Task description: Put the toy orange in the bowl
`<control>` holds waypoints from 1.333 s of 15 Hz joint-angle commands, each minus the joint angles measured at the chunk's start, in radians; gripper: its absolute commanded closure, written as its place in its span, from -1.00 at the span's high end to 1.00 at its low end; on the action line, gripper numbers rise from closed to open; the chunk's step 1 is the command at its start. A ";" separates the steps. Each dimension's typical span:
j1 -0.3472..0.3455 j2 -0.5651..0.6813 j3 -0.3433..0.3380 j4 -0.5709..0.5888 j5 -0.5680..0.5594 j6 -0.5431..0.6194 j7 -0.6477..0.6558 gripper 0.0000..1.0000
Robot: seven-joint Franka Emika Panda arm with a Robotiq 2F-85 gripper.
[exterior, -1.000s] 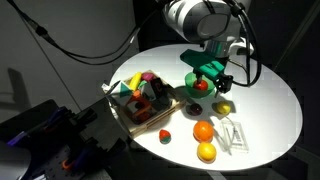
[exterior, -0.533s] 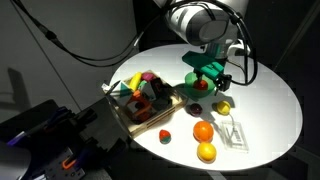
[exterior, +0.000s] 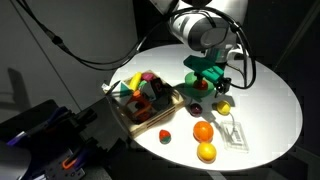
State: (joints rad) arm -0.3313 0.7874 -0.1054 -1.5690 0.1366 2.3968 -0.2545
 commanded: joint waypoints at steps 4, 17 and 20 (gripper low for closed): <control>-0.002 0.039 -0.001 0.054 -0.027 -0.029 0.027 1.00; -0.020 0.038 -0.009 0.048 -0.026 -0.040 0.021 1.00; -0.022 0.040 -0.011 0.048 -0.026 -0.046 0.021 1.00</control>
State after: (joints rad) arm -0.3414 0.8147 -0.1191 -1.5544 0.1316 2.3881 -0.2544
